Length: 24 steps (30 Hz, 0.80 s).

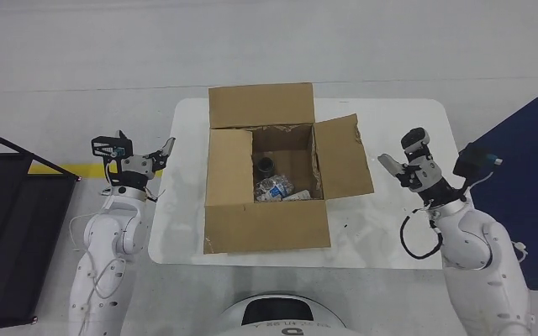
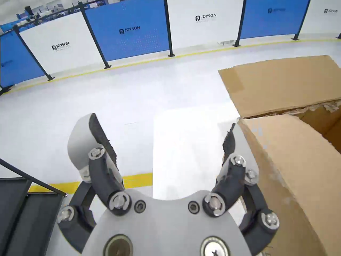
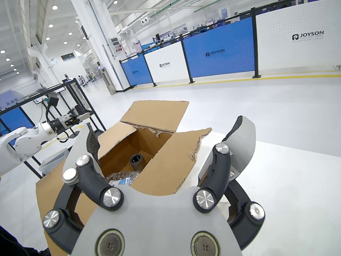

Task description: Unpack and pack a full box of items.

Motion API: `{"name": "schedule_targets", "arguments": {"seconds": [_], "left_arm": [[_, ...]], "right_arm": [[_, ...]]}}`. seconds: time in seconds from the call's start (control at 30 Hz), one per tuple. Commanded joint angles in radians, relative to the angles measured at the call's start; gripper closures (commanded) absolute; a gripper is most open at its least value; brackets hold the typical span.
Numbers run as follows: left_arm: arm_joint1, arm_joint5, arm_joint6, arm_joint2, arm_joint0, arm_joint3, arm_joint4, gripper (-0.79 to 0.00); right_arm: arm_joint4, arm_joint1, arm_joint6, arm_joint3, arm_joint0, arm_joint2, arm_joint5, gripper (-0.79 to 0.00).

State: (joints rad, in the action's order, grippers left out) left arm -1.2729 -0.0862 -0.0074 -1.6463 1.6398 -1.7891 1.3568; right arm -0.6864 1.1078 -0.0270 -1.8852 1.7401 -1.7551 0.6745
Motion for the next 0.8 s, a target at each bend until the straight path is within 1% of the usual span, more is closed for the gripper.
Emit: {"name": "schedule_targets", "arguments": {"seconds": [0.0, 0.13, 0.2, 0.23, 0.3, 0.33, 0.4, 0.5, 0.63, 0.67, 0.77], "left_arm": [[0.000, 0.000, 0.000, 0.000, 0.000, -0.001, 0.000, -0.785], [0.000, 0.000, 0.000, 0.000, 0.000, -0.001, 0.000, -0.785], [0.000, 0.000, 0.000, 0.000, 0.000, -0.001, 0.000, -0.785], [0.000, 0.000, 0.000, 0.000, 0.000, -0.001, 0.000, -0.785], [0.000, 0.000, 0.000, 0.000, 0.000, -0.001, 0.000, -0.785], [0.000, 0.000, 0.000, 0.000, 0.000, -0.001, 0.000, -0.785], [0.000, 0.000, 0.000, 0.000, 0.000, -0.001, 0.000, -0.785], [0.000, 0.000, 0.000, 0.000, 0.000, -0.001, 0.000, -0.785], [0.000, 0.000, 0.000, 0.000, 0.000, -0.001, 0.000, -0.785], [0.000, 0.000, 0.000, 0.000, 0.000, -0.001, 0.000, -0.785], [0.000, 0.000, 0.000, 0.000, 0.000, -0.001, 0.000, -0.785]], "right_arm": [[0.000, 0.000, 0.001, 0.000, 0.000, -0.001, 0.000, -0.785], [0.000, 0.000, 0.001, 0.000, 0.000, -0.001, 0.000, -0.785], [-0.025, 0.000, -0.021, -0.013, -0.004, 0.010, -0.010, -0.785], [-0.069, 0.000, -0.047, -0.044, -0.015, 0.030, -0.035, -0.785], [-0.191, -0.001, -0.114, -0.116, -0.050, 0.090, -0.052, -0.785], [-0.240, -0.001, -0.148, -0.142, -0.076, 0.132, -0.054, -0.785], [-0.290, 0.002, -0.210, -0.160, -0.141, 0.227, -0.047, -0.785], [-0.307, 0.011, -0.314, -0.113, -0.270, 0.377, -0.052, -0.785], [-0.213, 0.034, -0.430, 0.027, -0.448, 0.558, -0.054, -0.785], [-0.195, 0.039, -0.464, 0.063, -0.486, 0.590, -0.065, -0.785], [-0.193, 0.041, -0.474, 0.071, -0.498, 0.597, -0.071, -0.785]]}}
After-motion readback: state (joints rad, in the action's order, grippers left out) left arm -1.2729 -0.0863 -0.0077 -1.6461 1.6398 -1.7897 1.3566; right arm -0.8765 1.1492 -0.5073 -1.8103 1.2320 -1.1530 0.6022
